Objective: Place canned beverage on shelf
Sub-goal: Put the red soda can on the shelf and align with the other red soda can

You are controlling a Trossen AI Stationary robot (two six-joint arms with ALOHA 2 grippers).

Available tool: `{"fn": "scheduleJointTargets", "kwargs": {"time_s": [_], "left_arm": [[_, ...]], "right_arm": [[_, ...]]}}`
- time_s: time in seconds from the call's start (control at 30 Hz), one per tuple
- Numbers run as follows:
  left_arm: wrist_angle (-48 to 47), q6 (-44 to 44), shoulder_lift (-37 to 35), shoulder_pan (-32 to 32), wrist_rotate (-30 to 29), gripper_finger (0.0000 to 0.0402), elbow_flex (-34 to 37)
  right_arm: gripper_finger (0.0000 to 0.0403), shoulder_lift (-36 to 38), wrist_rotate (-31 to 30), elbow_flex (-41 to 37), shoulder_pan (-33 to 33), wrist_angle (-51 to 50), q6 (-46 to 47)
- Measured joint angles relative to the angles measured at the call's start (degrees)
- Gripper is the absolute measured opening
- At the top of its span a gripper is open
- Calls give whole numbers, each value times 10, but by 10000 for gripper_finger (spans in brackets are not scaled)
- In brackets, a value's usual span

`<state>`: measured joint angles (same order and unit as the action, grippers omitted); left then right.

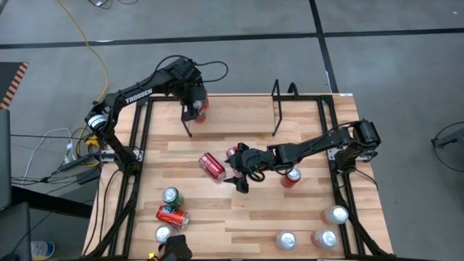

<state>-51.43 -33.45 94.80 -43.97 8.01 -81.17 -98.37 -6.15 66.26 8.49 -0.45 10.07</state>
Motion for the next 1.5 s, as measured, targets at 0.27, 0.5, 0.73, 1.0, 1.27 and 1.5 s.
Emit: {"fn": "scheduleJointTargets", "kwargs": {"time_s": [0.27,0.5,0.73,1.0,1.27,1.5], "left_arm": [[-3,7,0,9,3,340,0],[-9,1,-8,30,-32,340,0],[-7,2,-33,43,-57,341,1],[-73,60,-101,81,-53,341,-63],[-106,217,-223,204,-53,341,-161],[-61,345,-348,350,-102,341,-173]], "right_arm": [[336,0,0,0,0,0,0],[336,0,0,0,0,0,0],[336,0,-1,0,0,0,0],[320,0,-123,0,-5,54,-11],[222,-3,-149,10,-54,143,-41],[44,-95,-115,87,-84,141,-69]]}}
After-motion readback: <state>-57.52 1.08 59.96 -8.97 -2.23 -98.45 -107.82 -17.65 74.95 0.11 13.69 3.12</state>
